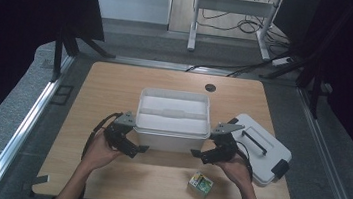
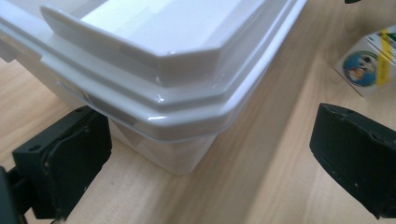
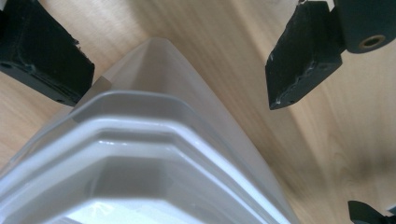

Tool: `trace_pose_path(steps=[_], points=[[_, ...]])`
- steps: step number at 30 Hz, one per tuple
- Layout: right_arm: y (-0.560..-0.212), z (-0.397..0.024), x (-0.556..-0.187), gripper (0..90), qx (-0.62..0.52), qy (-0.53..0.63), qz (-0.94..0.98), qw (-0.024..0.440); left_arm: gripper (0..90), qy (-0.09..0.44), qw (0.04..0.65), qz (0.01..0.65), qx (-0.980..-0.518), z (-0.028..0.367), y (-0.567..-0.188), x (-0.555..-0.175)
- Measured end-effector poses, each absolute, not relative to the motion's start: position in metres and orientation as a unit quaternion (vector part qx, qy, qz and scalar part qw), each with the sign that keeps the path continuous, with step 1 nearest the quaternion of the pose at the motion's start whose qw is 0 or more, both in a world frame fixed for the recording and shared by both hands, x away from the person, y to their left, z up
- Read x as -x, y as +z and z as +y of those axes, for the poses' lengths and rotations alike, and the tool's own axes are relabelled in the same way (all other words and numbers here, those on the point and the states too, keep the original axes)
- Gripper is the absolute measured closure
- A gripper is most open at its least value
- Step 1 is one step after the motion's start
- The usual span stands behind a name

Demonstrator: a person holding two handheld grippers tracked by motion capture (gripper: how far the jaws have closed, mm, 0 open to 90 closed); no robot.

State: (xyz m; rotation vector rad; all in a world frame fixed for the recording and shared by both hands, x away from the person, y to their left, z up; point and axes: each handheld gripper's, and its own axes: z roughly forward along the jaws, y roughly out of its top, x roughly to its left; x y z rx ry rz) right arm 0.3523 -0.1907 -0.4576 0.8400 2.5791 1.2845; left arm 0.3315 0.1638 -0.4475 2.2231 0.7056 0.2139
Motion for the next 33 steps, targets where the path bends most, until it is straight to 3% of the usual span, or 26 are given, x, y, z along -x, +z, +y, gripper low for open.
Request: trace_pose_path(steps=[11, 19, 24, 33], points=[[-0.456, -0.186, -0.311, 4.6, -0.281, 0.423, 0.859, 0.069, 0.0, 0.089, 0.381, 0.273, -0.879, 0.165, -0.446, -0.299], [-0.454, -0.188, -0.309, 6.5, -0.272, 0.409, 0.866, 0.090, 0.0, 0.086, 0.381, 0.258, -0.883, 0.172, -0.442, -0.299], [-0.462, -0.214, -0.312, 1.2, -0.302, 0.395, 0.859, 0.121, 0.0, 0.089, 0.373, 0.259, -0.886, 0.189, -0.439, -0.301], [-0.485, -0.242, -0.311, 0.0, -0.327, 0.381, 0.855, 0.127, 0.0, 0.098, 0.369, 0.258, -0.887, 0.210, -0.427, -0.306]])
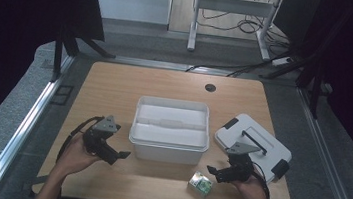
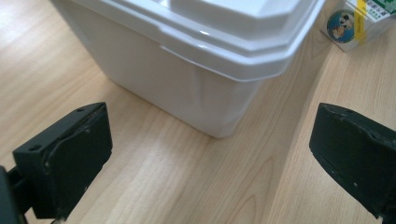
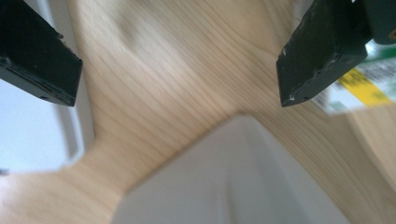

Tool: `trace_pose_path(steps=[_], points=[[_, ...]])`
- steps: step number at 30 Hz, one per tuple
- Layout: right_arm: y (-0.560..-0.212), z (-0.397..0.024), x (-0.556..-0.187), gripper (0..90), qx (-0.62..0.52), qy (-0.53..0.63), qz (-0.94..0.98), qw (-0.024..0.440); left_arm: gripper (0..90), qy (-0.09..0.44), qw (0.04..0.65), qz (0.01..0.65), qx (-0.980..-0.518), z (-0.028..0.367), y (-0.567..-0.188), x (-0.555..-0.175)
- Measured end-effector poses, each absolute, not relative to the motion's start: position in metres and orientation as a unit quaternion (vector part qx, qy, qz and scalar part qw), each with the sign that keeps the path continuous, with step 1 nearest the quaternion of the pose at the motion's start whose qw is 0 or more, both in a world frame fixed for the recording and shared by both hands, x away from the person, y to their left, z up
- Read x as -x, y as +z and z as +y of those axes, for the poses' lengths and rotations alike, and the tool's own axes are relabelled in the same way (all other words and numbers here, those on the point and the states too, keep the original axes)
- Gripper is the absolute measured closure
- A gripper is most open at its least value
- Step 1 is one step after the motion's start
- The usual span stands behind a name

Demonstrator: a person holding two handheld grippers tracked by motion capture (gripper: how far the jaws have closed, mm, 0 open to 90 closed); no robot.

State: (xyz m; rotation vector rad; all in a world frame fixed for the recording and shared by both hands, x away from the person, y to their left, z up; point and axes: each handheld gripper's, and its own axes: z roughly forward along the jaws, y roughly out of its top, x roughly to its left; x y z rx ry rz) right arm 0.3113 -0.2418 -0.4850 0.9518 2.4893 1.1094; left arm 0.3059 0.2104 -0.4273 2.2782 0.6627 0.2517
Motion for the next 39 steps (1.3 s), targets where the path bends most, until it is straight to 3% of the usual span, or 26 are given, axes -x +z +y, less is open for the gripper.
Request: trace_pose_path(steps=[9, 24, 34, 39], points=[[-0.514, -0.256, -0.308, 2.7, -0.329, 0.351, 0.868, 0.124, 0.0, 0.112, 0.361, 0.244, -0.893, 0.221, -0.405, -0.316], [-0.519, -0.260, -0.303, 1.5, -0.330, 0.354, 0.865, 0.132, 4.3, 0.122, 0.327, 0.165, -0.922, 0.204, -0.368, -0.357], [-0.519, -0.260, -0.302, 1.6, -0.331, 0.354, 0.865, 0.133, 23.7, 0.090, 0.325, 0.109, -0.935, 0.162, -0.353, -0.386], [-0.519, -0.261, -0.302, 1.8, -0.331, 0.354, 0.865, 0.133, 26.6, 0.088, 0.323, 0.086, -0.938, 0.142, -0.353, -0.394]])
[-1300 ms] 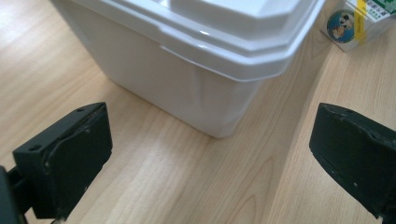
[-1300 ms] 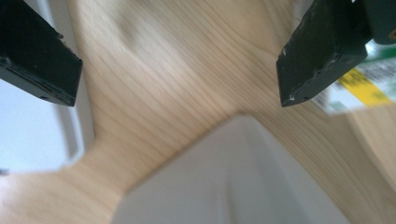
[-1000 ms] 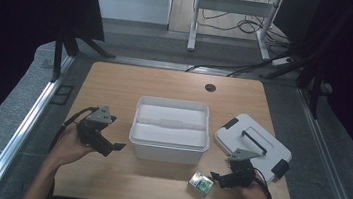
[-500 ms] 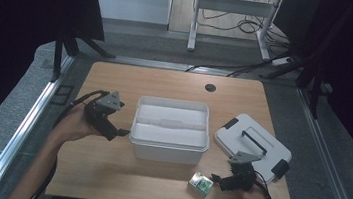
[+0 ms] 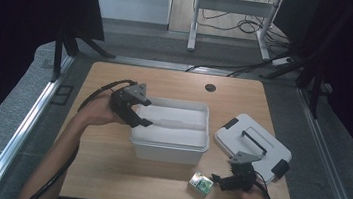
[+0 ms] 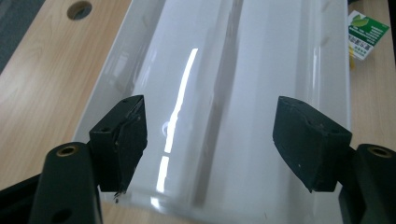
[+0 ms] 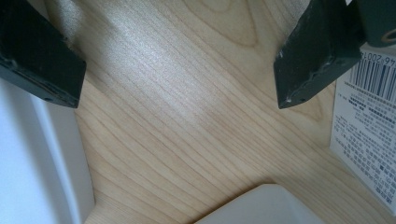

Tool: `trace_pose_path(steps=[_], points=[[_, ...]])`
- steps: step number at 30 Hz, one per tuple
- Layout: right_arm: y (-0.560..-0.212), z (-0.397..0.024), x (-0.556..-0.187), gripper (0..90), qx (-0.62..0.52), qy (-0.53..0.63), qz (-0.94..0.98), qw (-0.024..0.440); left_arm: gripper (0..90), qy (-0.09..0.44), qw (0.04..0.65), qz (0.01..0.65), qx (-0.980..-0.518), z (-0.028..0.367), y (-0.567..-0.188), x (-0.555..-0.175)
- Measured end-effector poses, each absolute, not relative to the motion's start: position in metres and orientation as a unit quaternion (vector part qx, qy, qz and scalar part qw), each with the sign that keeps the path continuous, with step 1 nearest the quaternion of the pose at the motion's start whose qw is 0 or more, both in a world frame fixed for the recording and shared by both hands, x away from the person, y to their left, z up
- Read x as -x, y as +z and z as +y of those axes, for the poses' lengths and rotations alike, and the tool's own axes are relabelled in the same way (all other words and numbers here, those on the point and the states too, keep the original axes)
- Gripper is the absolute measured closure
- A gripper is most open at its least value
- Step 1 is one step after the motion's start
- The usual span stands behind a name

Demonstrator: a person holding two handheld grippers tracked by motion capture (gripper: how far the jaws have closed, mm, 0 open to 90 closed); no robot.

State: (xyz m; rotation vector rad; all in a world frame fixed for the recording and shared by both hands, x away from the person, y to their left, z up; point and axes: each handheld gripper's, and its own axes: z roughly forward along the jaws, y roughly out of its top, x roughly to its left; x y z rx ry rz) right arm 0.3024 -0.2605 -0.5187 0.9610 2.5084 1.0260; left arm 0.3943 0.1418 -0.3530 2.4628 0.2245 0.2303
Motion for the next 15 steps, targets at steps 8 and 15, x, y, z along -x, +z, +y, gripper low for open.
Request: trace_pose_path(steps=[8, 15], points=[[-0.519, -0.261, -0.302, 2.0, -0.332, 0.354, 0.864, 0.133, 35.7, 0.078, 0.316, 0.054, -0.944, 0.107, -0.357, -0.407], [-0.519, -0.261, -0.302, 2.0, -0.331, 0.354, 0.865, 0.133, 46.5, 0.069, 0.302, 0.032, -0.950, 0.087, -0.368, -0.414]])
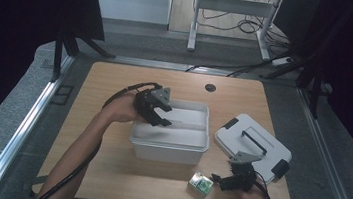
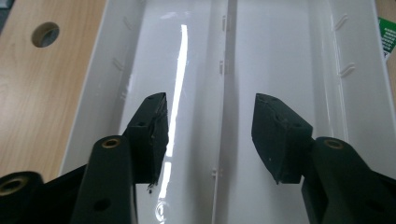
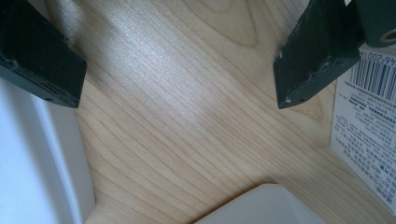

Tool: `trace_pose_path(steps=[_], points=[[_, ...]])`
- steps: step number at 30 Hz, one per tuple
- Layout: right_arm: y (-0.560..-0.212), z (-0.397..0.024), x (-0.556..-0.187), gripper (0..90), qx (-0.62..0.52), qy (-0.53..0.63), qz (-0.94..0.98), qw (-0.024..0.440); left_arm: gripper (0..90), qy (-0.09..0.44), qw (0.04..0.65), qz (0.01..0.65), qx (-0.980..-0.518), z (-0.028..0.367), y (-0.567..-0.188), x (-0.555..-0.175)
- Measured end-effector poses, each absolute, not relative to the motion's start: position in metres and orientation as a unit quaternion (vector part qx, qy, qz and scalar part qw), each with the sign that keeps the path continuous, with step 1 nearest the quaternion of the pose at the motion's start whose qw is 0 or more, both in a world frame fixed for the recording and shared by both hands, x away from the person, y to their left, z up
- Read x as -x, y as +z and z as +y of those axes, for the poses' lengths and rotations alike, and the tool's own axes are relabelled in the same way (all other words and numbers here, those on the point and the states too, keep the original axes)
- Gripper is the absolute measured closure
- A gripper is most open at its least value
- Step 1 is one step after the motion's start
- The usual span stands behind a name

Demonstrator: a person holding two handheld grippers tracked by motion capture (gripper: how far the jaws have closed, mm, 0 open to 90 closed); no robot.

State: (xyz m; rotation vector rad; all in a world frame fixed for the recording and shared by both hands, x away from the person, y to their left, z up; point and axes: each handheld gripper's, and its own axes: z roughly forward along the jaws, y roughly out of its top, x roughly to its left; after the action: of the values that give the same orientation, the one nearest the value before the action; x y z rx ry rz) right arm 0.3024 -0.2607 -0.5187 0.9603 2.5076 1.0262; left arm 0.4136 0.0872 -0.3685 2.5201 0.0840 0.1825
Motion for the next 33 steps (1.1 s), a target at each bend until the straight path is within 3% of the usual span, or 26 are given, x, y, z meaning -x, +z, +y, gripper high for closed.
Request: trace_pose_path(steps=[6, 7, 8, 16, 33], points=[[-0.519, -0.261, -0.302, 2.1, -0.331, 0.354, 0.864, 0.134, 67.7, 0.055, 0.292, 0.020, -0.955, 0.077, -0.378, -0.418], [-0.519, -0.261, -0.302, 2.1, -0.331, 0.354, 0.865, 0.133, 67.7, 0.053, 0.290, 0.018, -0.955, 0.075, -0.379, -0.419], [-0.519, -0.261, -0.302, 2.1, -0.331, 0.354, 0.865, 0.133, 74.6, 0.052, 0.291, 0.016, -0.955, 0.074, -0.380, -0.420], [-0.519, -0.261, -0.302, 2.1, -0.331, 0.354, 0.865, 0.133, 87.3, 0.031, 0.276, 0.002, -0.961, 0.067, -0.385, -0.422], [-0.519, -0.261, -0.302, 2.1, -0.332, 0.354, 0.864, 0.133, 89.1, 0.029, 0.294, 0.010, -0.955, 0.069, -0.362, -0.422]])
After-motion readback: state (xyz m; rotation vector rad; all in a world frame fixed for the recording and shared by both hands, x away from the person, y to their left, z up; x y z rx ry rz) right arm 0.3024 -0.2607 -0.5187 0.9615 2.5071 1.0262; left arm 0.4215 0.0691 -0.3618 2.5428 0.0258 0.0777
